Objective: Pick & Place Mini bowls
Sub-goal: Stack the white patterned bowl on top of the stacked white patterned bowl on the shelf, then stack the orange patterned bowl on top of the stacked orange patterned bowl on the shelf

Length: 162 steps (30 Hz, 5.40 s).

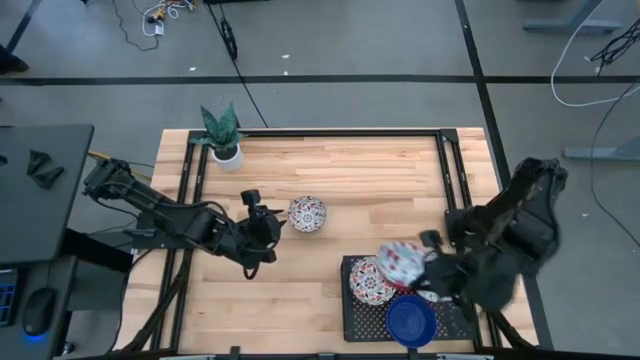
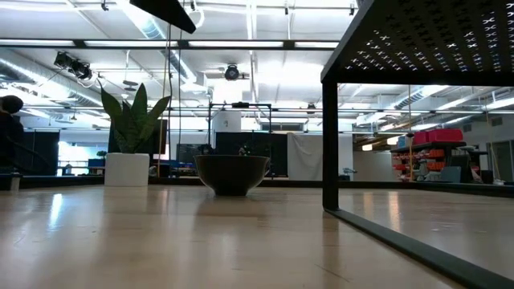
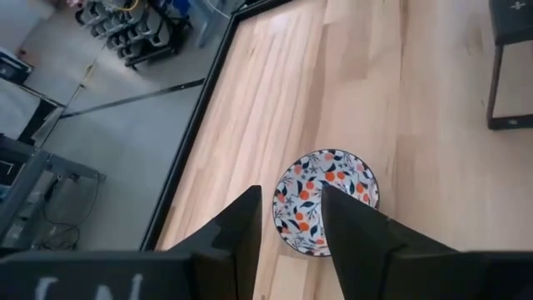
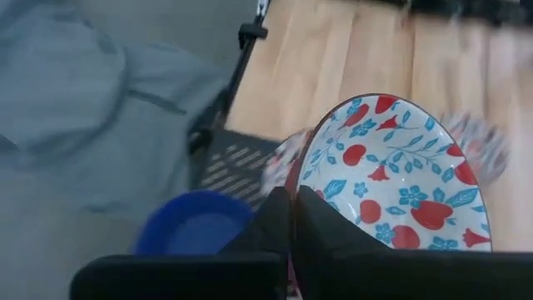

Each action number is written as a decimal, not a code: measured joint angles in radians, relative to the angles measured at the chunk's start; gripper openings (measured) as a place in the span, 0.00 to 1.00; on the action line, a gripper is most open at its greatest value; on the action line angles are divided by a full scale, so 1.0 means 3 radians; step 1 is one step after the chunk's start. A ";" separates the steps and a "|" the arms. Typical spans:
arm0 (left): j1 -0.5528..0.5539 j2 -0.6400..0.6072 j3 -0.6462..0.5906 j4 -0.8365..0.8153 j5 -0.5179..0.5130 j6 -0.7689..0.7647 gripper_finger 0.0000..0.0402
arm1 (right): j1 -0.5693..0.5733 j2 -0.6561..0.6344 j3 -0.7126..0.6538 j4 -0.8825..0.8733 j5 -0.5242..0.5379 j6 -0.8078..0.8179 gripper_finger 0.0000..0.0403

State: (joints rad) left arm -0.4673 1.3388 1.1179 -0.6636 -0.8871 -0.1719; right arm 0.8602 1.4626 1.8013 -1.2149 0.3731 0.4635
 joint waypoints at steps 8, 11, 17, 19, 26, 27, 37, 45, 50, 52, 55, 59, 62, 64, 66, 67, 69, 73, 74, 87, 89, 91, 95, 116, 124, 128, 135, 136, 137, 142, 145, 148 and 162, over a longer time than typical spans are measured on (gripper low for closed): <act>0.0102 0.0010 0.0000 -0.0006 0.0001 0.0001 0.33 | 0.0606 0.0134 0.0020 -0.0838 0.0263 0.1554 0.01; 0.0131 0.0010 0.0000 -0.0005 0.0003 0.0001 0.33 | 0.0700 0.0199 0.0020 -0.1154 0.0280 0.1928 0.01; 0.0153 0.0010 0.0000 -0.0006 0.0003 0.0004 0.33 | 0.0818 0.0333 0.0011 -0.1180 0.0365 0.2034 0.01; 0.0152 0.0010 0.0000 -0.0006 0.0003 0.0002 0.33 | 0.0852 0.0409 0.0007 -0.1184 0.0365 0.2043 0.01; 0.0152 0.0010 -0.0003 -0.0006 0.0042 0.0003 0.33 | 0.0984 0.0628 0.0006 -0.1183 0.0402 0.2105 0.01; 0.0152 0.0010 -0.0003 -0.0006 0.0042 0.0001 0.33 | 0.1002 0.0641 0.0006 -0.1183 0.0440 0.2105 0.01; 0.0152 0.0010 -0.0003 -0.0005 0.0042 0.0000 0.33 | 0.1154 0.0654 0.0006 -0.1186 0.0716 0.2103 0.00; 0.0152 0.0010 -0.0003 -0.0004 0.0042 -0.0001 0.33 | 0.1264 0.0652 -0.0067 -0.1185 0.0954 0.2068 0.00; 0.0152 0.0010 -0.0003 0.0004 0.0042 -0.0001 0.33 | 0.1267 0.0652 -0.0332 -0.1189 0.0787 0.2175 0.00; 0.0152 0.0010 -0.0003 0.0004 0.0042 0.0000 0.33 | 0.1277 0.0653 -0.0413 -0.1189 0.0789 0.2183 0.00; 0.0152 0.0010 -0.0003 0.0006 0.0042 -0.0002 0.33 | 0.1295 0.0653 -0.0458 -0.1189 0.0790 0.2191 0.00; 0.0152 0.0010 -0.0004 0.0035 0.0042 -0.0002 0.33 | 0.1295 0.0653 -0.0458 -0.1189 0.0797 0.2214 0.00; 0.0152 0.0010 -0.0004 0.0057 0.0042 -0.0001 0.33 | 0.1294 0.0655 -0.0458 -0.1189 0.0891 0.2187 0.00; 0.0152 0.0010 -0.0004 0.0057 0.0042 -0.0001 0.33 | 0.1290 0.0660 -0.0458 -0.1189 0.0922 0.2158 0.00; 0.0152 0.0010 -0.0004 0.0057 0.0042 -0.0002 0.33 | 0.1290 0.0672 -0.0458 -0.1188 0.0922 0.2154 0.00; 0.0152 0.0010 -0.0004 0.0057 0.0042 -0.0001 0.33 | 0.1290 0.0675 -0.0459 -0.1188 0.0917 0.2154 0.00; 0.0152 0.0010 -0.0004 0.0057 0.0042 -0.0001 0.33 | 0.1290 0.0676 -0.0459 -0.1187 0.0910 0.2155 0.00; 0.0152 0.0010 -0.0004 0.0057 0.0042 -0.0003 0.33 | 0.1290 0.0676 -0.0504 -0.1186 0.0900 0.2153 0.00; 0.0152 0.0010 -0.0004 0.0057 0.0042 -0.0003 0.33 | 0.1290 0.0676 -0.0537 -0.1187 0.0884 0.2155 0.00; 0.0152 0.0010 -0.0004 0.0057 0.0043 -0.0003 0.33 | 0.1289 0.0676 -0.0739 -0.1186 0.0799 0.2372 0.03; 0.0152 0.0010 -0.0004 0.0057 0.0043 -0.0003 0.33 | 0.1289 0.0676 -0.0741 -0.1187 0.0792 0.2445 0.05; 0.0152 0.0010 -0.0004 0.0059 0.0043 -0.0003 0.33 | 0.1289 0.0676 -0.0741 -0.1187 0.0785 0.2511 0.08; 0.0152 0.0010 -0.0004 0.0059 0.0043 -0.0003 0.33 | 0.1289 0.0676 -0.0741 -0.1191 0.0785 0.2532 0.15; 0.0151 0.0010 -0.0004 0.0060 0.0118 -0.0003 0.33 | 0.1279 0.0484 -0.0616 -0.1001 0.0884 0.2259 0.13; 0.0151 0.0010 -0.0004 0.0060 0.0120 -0.0003 0.33 | 0.1182 0.0484 -0.0723 -0.0926 0.0699 0.2199 0.03; 0.0151 0.0010 -0.0004 0.0059 0.0121 -0.0003 0.33 | 0.1165 0.0484 -0.0751 -0.0933 0.0622 0.2183 0.01; 0.0151 0.0010 -0.0004 0.0083 0.0122 -0.0003 0.33 | 0.1165 0.0480 -0.0753 -0.0925 0.0967 0.1998 0.02; 0.0151 0.0010 -0.0004 0.0110 0.0123 -0.0004 0.33 | 0.1165 0.0477 -0.0753 -0.0911 0.1090 0.1964 0.02; 0.0151 0.0010 -0.0004 0.0125 0.0137 -0.0003 0.33 | 0.1165 0.0468 -0.0754 -0.0893 0.1232 0.1923 0.02; 0.0150 0.0010 -0.0004 0.0149 0.0268 0.0028 0.33 | 0.1146 0.0441 -0.0754 -0.0508 0.1969 0.1428 0.01; 0.0152 0.0008 -0.0055 0.0255 0.0279 0.0132 0.33 | 0.1064 0.0425 -0.0754 -0.0077 0.2043 0.0810 0.00; 0.0183 0.0010 -0.0303 0.0730 0.0498 0.0450 0.33 | 0.0874 0.0412 -0.0754 0.0431 0.1938 0.0107 0.00; 0.0501 0.0010 -0.1939 0.4617 0.1829 0.1224 0.33 | -0.0885 -0.0155 -0.2288 0.4952 -0.0002 -0.3333 0.00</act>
State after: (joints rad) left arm -0.3169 1.3418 0.5362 0.7213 -0.3385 0.1954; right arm 0.5948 1.4160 1.1149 0.2708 0.3727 -0.5363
